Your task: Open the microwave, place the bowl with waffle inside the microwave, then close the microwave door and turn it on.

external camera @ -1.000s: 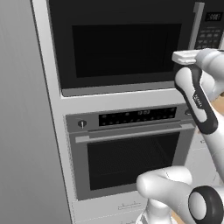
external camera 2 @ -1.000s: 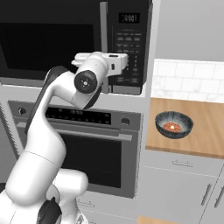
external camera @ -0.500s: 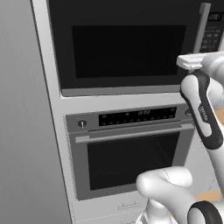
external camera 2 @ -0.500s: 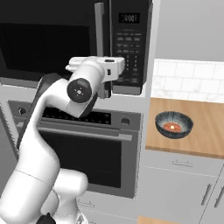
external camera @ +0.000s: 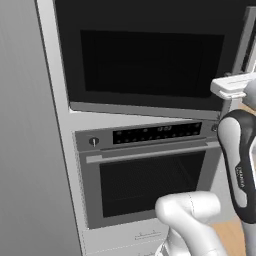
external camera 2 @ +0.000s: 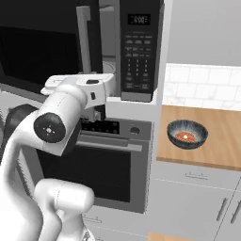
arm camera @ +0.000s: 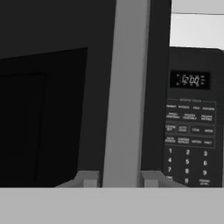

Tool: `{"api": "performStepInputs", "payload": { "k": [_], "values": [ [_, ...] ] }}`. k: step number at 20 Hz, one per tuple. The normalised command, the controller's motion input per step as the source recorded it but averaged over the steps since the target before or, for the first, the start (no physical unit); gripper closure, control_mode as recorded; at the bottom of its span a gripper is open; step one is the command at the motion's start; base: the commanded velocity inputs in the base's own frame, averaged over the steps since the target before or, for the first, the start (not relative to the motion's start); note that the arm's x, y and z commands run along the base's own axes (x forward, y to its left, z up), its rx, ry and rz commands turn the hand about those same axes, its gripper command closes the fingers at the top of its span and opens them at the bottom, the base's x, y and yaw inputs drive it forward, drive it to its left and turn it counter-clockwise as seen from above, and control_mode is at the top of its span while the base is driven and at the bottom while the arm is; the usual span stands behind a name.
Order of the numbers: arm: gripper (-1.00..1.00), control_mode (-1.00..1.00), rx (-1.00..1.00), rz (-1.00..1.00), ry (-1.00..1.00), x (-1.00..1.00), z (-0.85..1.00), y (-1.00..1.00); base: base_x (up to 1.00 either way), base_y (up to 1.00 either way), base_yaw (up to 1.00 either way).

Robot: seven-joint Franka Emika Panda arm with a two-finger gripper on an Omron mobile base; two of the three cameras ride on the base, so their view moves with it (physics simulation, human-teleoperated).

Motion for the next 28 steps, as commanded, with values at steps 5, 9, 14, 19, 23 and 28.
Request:
{"api": "performStepInputs", "payload": {
  "k": [5,9,14,19,23,28],
  "values": [
    [1.00,-1.00,-0.01,0.04,0.00,-0.77,0.00,0.40,0.00,0.00,0.00],
    [1.00,-1.00,-0.01,0.04,0.00,-0.75,0.00,0.42,0.00,0.00,0.00],
    [1.00,-1.00,-0.02,0.01,0.00,-0.54,0.00,0.45,0.00,0.00,0.00],
    [1.00,-1.00,-0.01,0.00,0.00,-0.32,0.00,0.42,0.00,0.00,0.00],
    [1.00,-1.00,-0.01,0.00,0.00,-0.07,0.00,0.21,0.00,0.00,0.00],
    [-1.00,-1.00,0.00,0.00,0.00,0.00,0.00,0.00,0.00,0.00,0.00]
  ]
}}
